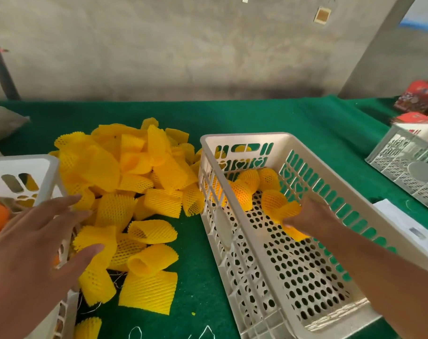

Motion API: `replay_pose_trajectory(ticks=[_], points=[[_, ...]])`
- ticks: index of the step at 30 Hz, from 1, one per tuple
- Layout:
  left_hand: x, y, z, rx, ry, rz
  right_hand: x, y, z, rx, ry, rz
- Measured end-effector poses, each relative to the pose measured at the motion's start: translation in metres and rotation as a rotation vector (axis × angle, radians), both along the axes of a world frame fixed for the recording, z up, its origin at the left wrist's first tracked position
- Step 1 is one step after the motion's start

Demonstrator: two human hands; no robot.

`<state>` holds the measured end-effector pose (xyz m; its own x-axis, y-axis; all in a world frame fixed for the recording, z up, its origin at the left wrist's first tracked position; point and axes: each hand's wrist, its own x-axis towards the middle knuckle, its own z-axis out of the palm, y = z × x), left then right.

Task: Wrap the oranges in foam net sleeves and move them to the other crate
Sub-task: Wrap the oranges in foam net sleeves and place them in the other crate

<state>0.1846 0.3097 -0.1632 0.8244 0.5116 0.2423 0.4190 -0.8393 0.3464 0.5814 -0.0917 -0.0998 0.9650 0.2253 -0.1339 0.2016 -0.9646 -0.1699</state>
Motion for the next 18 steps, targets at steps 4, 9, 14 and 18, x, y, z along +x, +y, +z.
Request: replay_pose_trajectory(ticks=[4,9,14,18], points=[[-0.001,-0.004,0.004,-0.007,0.017,0.013,0.005,-0.008,-0.005,-0.067,0.002,0.024],[-0.001,-0.01,0.005,-0.008,-0.034,-0.005,0.007,-0.01,-0.008,-0.159,-0.003,0.035],[-0.005,-0.021,0.02,-0.006,-0.072,-0.041,0.005,-0.003,0.012,-0.047,-0.123,0.031],[-0.005,-0.043,0.052,0.071,-0.086,-0.084,-0.02,0.016,0.039,0.28,-0.268,0.144]])
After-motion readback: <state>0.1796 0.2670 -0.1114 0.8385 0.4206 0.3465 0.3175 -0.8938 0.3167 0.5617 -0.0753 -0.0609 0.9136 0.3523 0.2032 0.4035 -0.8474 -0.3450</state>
